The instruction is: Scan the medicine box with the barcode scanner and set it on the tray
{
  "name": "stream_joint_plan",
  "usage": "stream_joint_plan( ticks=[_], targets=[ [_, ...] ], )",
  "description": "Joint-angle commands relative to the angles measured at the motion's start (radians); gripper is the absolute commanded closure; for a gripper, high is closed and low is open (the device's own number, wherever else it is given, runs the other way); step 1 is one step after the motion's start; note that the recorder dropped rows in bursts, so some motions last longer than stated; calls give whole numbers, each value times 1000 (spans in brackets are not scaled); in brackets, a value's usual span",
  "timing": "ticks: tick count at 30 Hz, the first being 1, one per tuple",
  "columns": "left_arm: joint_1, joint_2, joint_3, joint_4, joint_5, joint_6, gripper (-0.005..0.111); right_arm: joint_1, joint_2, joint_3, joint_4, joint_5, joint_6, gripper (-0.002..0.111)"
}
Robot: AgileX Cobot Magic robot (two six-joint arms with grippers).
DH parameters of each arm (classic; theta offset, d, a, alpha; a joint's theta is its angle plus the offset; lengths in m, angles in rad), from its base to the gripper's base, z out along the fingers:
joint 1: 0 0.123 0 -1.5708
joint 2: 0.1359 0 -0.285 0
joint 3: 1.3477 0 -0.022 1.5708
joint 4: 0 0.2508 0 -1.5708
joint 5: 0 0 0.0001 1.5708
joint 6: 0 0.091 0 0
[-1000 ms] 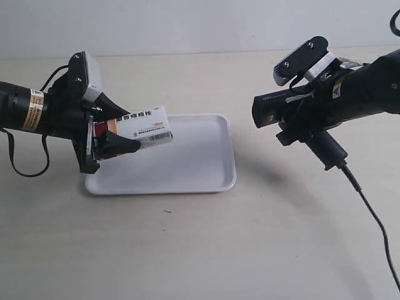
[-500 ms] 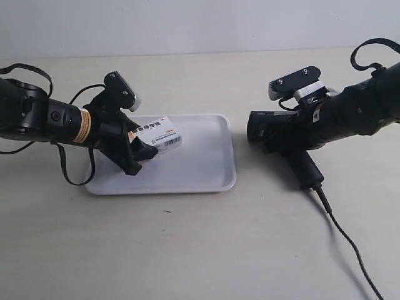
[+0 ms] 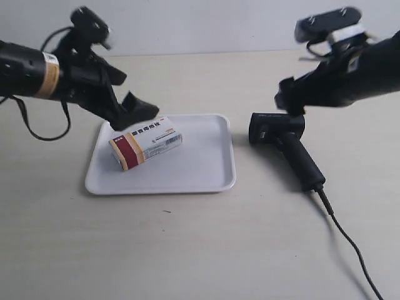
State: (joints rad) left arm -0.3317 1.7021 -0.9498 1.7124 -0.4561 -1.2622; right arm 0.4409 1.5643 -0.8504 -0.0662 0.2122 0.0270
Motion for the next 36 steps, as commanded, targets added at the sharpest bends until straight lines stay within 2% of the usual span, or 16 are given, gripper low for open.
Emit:
stream_joint_plan(
  ticks=[1,4,5,7,10,12,14,20,25,29,33,36],
  targets=[
    [-1,-225,74,32,-74,-85,54,1,-313,24,20,69,1,55],
    [-1,-362,157,-21,-50,-78,103,1,-501,125,27,-77,1,97],
    [-1,-402,194,-70,-36,-43,105,1,-561,171,39,-129,3,108],
    [-1,-473,276,-199,-25,25,104,1,-658,267,56,-227,3,107],
    [-1,-580,432,-430,-38,212,104,1,-781,424,66,-329,3,107],
    [-1,-661,542,-596,-40,322,104,1,-842,503,75,-322,3,107],
    [-1,-742,642,-716,-40,350,104,1,-893,553,75,-287,3,107],
    [-1,-920,831,-676,-40,343,104,1,-977,583,75,-111,3,107],
    [-1,-983,902,-677,-40,343,104,1,-992,583,75,-88,3,107],
    [-1,-993,911,-672,-38,343,104,1,-992,583,75,-88,1,107],
    [18,-1081,936,-721,-3,515,104,1,-992,583,75,-88,1,107],
    [74,-1260,950,-892,18,639,104,1,-992,583,75,-88,1,107]
  ],
)
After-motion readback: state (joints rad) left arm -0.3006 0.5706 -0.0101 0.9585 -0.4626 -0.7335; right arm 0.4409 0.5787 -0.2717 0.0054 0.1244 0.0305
